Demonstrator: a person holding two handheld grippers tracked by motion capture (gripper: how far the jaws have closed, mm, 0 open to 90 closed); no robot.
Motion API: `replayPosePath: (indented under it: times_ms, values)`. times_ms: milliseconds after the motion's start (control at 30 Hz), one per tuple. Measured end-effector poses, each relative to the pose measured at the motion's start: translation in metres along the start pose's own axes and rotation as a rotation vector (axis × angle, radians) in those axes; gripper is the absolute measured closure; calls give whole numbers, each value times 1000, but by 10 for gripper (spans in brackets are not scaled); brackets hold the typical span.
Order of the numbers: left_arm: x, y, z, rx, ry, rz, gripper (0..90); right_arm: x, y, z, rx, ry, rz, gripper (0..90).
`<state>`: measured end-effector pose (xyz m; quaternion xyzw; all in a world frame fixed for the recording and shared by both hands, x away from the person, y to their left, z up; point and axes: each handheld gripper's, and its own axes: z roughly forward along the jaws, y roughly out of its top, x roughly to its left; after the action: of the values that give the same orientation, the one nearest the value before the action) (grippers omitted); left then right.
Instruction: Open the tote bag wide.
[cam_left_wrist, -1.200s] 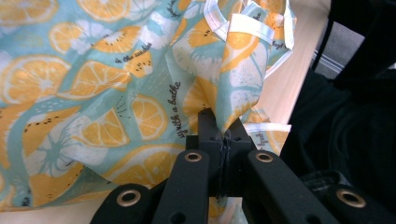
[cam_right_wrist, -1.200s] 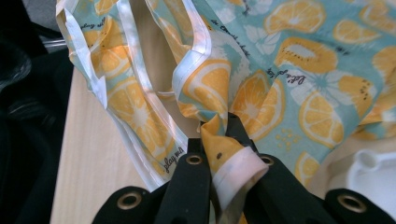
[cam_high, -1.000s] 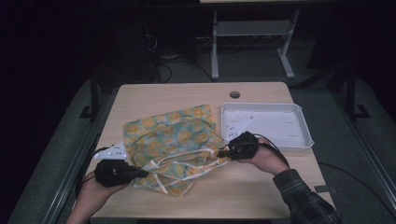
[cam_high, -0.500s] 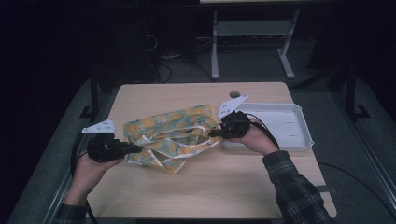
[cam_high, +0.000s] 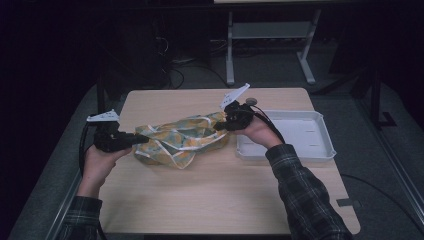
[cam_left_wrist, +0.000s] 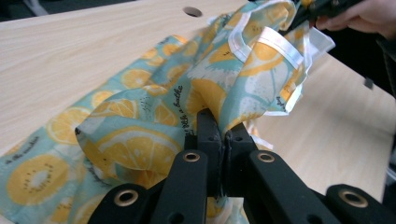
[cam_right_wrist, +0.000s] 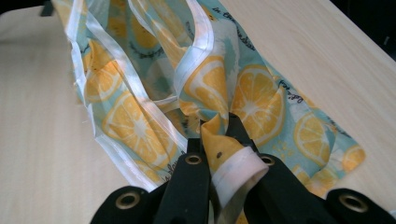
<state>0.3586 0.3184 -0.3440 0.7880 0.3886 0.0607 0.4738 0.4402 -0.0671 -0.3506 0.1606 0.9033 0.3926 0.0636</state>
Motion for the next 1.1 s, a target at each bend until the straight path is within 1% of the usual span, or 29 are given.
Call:
replayPosePath:
  times_ms: [67, 100, 133, 167, 267, 300, 367, 433, 500, 533, 567, 633, 733, 767, 800, 833, 867, 933, 967, 1000, 1100]
  values:
    - [8, 1, 4, -9, 19, -19, 870, -5, 3, 5, 7, -7, 21, 883]
    - [12, 1, 6, -10, 31, -27, 869, -8, 3, 8, 1, -19, 22, 883]
    - [17, 0, 8, -10, 42, -39, 869, -12, 4, 11, 3, -17, 41, 883]
    - [21, 0, 11, -11, 49, -52, 869, -16, 4, 14, 4, -27, 35, 884]
    - [33, -3, 21, -1, 81, -86, 871, -26, 4, 25, 8, -44, 69, 883]
    - [37, -4, 23, 2, 89, -95, 871, -28, 3, 29, 13, -50, 92, 883]
    - [43, -6, 30, 11, 113, -97, 873, -35, 1, 38, 19, -61, 89, 883]
    - [49, -8, 36, 30, 141, -104, 874, -37, 0, 47, 28, -70, 133, 883]
    - [55, -10, 42, 43, 158, -117, 877, -40, -2, 56, 42, -88, 136, 883]
    - [58, -12, 45, 53, 166, -114, 879, -42, -4, 59, 46, -94, 139, 884]
    - [60, -13, 48, 66, 178, -113, 880, -42, -5, 62, 49, -99, 155, 883]
    - [64, -16, 54, 102, 195, -110, 883, -43, -7, 69, 66, -107, 159, 883]
    - [66, -20, 62, 159, 223, -101, 885, -42, -12, 79, 100, -116, 154, 884]
    - [66, -21, 65, 175, 233, -94, 886, -43, -13, 81, 104, -121, 150, 884]
    - [66, -21, 67, 185, 239, -92, 886, -43, -15, 82, 96, -124, 160, 884]
    - [66, -22, 68, 199, 241, -84, 887, -43, -16, 82, 90, -116, 171, 884]
    - [65, -22, 70, 208, 245, -79, 887, -44, -17, 82, 86, -121, 168, 884]
    - [65, -23, 73, 224, 250, -66, 886, -43, -18, 81, 91, -127, 176, 884]
    - [65, -23, 75, 227, 252, -68, 886, -44, -19, 82, 101, -145, 155, 884]
    - [64, -23, 77, 234, 256, -66, 886, -44, -19, 82, 104, -148, 148, 884]
    - [64, -24, 82, 260, 252, -60, 887, -46, -21, 85, 124, -148, 155, 884]
